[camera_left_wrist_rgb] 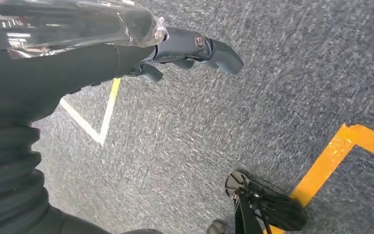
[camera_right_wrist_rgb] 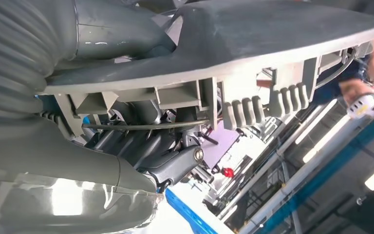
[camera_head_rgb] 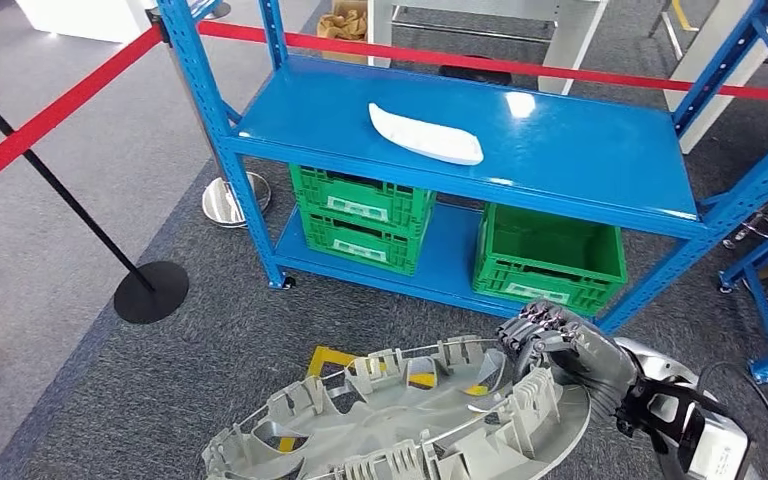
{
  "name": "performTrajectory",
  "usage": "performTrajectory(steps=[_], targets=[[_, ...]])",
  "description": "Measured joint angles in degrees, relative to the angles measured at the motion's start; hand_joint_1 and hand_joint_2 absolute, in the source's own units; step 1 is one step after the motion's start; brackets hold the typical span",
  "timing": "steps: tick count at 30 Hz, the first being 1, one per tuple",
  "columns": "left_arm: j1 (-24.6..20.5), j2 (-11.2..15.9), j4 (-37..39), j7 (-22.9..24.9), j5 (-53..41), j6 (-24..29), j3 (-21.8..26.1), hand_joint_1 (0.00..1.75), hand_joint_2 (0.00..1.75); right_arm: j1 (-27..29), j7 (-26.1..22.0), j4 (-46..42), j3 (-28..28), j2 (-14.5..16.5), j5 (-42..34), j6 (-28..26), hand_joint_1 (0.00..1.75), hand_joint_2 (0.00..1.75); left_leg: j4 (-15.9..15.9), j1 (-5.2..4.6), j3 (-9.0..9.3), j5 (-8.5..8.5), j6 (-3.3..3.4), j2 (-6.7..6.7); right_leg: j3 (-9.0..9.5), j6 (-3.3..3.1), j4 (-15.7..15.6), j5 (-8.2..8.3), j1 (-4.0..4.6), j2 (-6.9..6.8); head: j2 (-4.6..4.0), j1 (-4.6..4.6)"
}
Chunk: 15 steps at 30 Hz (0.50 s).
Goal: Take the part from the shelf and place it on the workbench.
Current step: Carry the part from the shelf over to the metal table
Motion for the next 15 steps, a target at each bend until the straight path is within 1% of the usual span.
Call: performTrajectory(steps=[1,2,3,4,5,6,7,8,9,10,11,12,13,14,15], targets=[[-0.08,-0.01,0.03,0.08,-0.11,-0.07,-0.17,0.00,1.75,0.18,-0.03,-0.17,0.15,-0.29,0.26,-0.58,1.75,1.75,0.22,-0.16,-0.16,-0.03,-0.07,-0.66,2.03,-0.40,-4.06,1.41,0.01,1.10,0.00,-0.06],[-0.16,-0.02,0.06,0.15,-0.14,-0.10,-0.30,0.00,1.75,0.18,-0.07,-0.34,0.35,-0.48,0.44,-1.06,1.75,1.75,0.42,-0.21,-0.44,0.00,-0.23,-1.27,3.42,-0.56,-6.95,2.21,0.03,2.02,0.00,-0.10],[-0.21,-0.02,0.09,0.18,-0.16,-0.11,-0.36,0.00,1.75,0.09,-0.10,-0.46,0.56,-0.58,0.60,-1.40,1.75,1.75,0.55,-0.16,-0.79,0.07,-0.48,-1.79,4.10,-0.59,-8.46,2.40,0.07,2.63,0.00,-0.15],[-0.23,-0.05,0.13,0.21,-0.12,-0.11,-0.39,0.00,1.75,-0.08,-0.13,-0.52,0.78,-0.61,0.71,-1.58,1.75,1.75,0.61,-0.09,-1.14,0.20,-0.80,-2.33,4.22,-0.50,-8.76,2.25,0.13,2.56,0.00,-0.19],[-0.20,-0.04,0.14,0.26,-0.02,-0.08,-0.40,0.00,1.75,-0.37,-0.14,-0.55,1.00,-0.60,0.76,-1.64,1.75,1.75,0.58,0.04,-1.41,0.34,-1.15,-2.85,4.18,-0.51,-8.86,2.33,0.14,2.07,0.00,-0.16],[-0.14,-0.12,0.17,0.30,0.14,-0.03,-0.40,0.00,1.75,-0.77,-0.14,-0.56,1.26,-0.59,0.76,-1.58,1.75,1.75,0.77,0.07,-1.67,0.22,-1.46,-2.58,4.20,-0.67,-9.02,2.45,0.09,1.44,0.00,-0.19],[-0.12,-0.16,0.19,0.34,0.37,0.06,-0.40,0.00,1.75,-1.21,-0.15,-0.56,1.51,-0.57,0.68,-1.47,1.75,1.75,1.64,0.03,-2.24,-0.39,-1.77,-1.58,4.26,-0.85,-9.19,2.56,-0.03,0.76,0.00,-0.33],[-0.16,-0.21,0.20,0.38,0.59,0.15,-0.40,0.00,1.75,-1.62,-0.15,-0.56,1.76,-0.53,0.58,-1.28,1.75,1.75,3.51,0.00,-3.25,-1.56,-2.06,-0.16,4.32,-1.02,-9.36,2.67,-0.17,0.06,0.00,-0.48],[-0.23,-0.28,0.21,0.40,0.83,0.23,-0.39,0.00,1.75,-1.97,-0.16,-0.56,2.02,-0.44,0.52,-1.06,1.75,1.75,6.77,0.07,-4.93,-3.28,-2.33,1.52,4.31,-1.11,-9.41,2.70,-0.19,-0.69,0.00,-0.61],[-0.30,-0.36,0.20,0.42,1.03,0.28,-0.39,0.00,1.75,-2.16,-0.16,-0.54,2.26,-0.27,0.54,-0.85,1.75,1.75,10.83,0.18,-7.03,-5.11,-2.59,2.58,4.26,-1.15,-9.40,2.69,-0.20,-1.41,0.00,-0.75],[-0.33,-0.51,0.21,0.46,1.15,0.30,-0.38,0.00,1.75,-2.28,-0.16,-0.48,2.56,-0.04,0.66,-0.67,1.75,1.75,14.68,0.34,-9.02,-6.44,-2.81,3.04,4.21,-1.15,-9.38,2.69,-0.19,-2.17,0.00,-0.77],[-0.31,-0.68,0.22,0.51,1.23,0.31,-0.38,0.00,1.75,-2.35,-0.16,-0.42,2.88,0.23,0.80,-0.57,1.75,1.75,17.25,0.47,-10.41,-6.96,-2.96,3.25,4.16,-1.14,-9.37,2.68,-0.18,-2.96,0.00,-0.79],[-0.27,-0.82,0.23,0.57,1.23,0.33,-0.38,0.00,1.75,-2.40,-0.16,-0.35,3.16,0.49,0.93,-0.51,1.75,1.75,17.51,0.58,-10.64,-6.37,-3.04,3.37,4.15,-1.11,-9.36,2.66,-0.19,-3.70,0.00,-0.82],[-0.24,-0.90,0.23,0.62,1.22,0.36,-0.38,0.00,1.75,-2.49,-0.16,-0.30,3.40,0.73,1.02,-0.48,1.75,1.75,15.33,0.65,-9.59,-4.84,-3.06,3.63,4.18,-1.05,-9.36,2.62,-0.19,-4.41,0.00,-0.83],[-0.25,-0.93,0.23,0.66,1.21,0.44,-0.38,0.00,1.75,-2.62,-0.15,-0.28,3.57,0.95,1.07,-0.41,1.75,1.75,11.36,0.68,-7.52,-2.87,-3.02,4.32,4.26,-0.96,-9.35,2.57,-0.19,-5.07,0.00,-0.83]])
